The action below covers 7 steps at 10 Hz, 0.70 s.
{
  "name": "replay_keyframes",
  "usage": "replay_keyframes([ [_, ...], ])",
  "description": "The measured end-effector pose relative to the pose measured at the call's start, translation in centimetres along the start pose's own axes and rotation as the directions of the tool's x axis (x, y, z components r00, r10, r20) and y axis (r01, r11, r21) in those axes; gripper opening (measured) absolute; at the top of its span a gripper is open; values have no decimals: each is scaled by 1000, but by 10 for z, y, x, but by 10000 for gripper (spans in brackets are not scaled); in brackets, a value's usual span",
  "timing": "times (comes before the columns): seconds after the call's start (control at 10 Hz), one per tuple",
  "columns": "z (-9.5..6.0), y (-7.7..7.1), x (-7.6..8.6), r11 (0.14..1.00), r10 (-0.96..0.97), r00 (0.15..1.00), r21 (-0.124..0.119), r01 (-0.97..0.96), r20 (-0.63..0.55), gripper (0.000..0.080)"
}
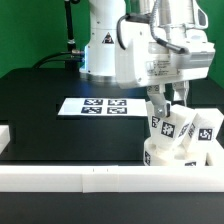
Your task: Assemble stool
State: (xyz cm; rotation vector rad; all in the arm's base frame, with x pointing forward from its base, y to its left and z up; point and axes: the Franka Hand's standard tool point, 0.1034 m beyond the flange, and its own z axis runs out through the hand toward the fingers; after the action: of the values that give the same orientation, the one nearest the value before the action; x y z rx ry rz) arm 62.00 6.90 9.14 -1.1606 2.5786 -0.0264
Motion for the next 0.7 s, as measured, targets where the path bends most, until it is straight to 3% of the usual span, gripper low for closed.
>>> replay_keyframes([
  [0.2, 0, -1, 0, 1000, -22, 1000, 0, 22, 0, 592],
  [0.3, -7, -4, -2, 996, -92, 996, -11, 92, 8, 592],
  [0.4, -18, -7, -7, 992, -122, 992, -17, 123, 23, 640],
  [0.6, -36, -14, -19, 922, -388, 920, 7, 388, 52, 648],
  [0.7, -34, -14, -16, 886, -463, 885, 12, 463, 46, 648],
])
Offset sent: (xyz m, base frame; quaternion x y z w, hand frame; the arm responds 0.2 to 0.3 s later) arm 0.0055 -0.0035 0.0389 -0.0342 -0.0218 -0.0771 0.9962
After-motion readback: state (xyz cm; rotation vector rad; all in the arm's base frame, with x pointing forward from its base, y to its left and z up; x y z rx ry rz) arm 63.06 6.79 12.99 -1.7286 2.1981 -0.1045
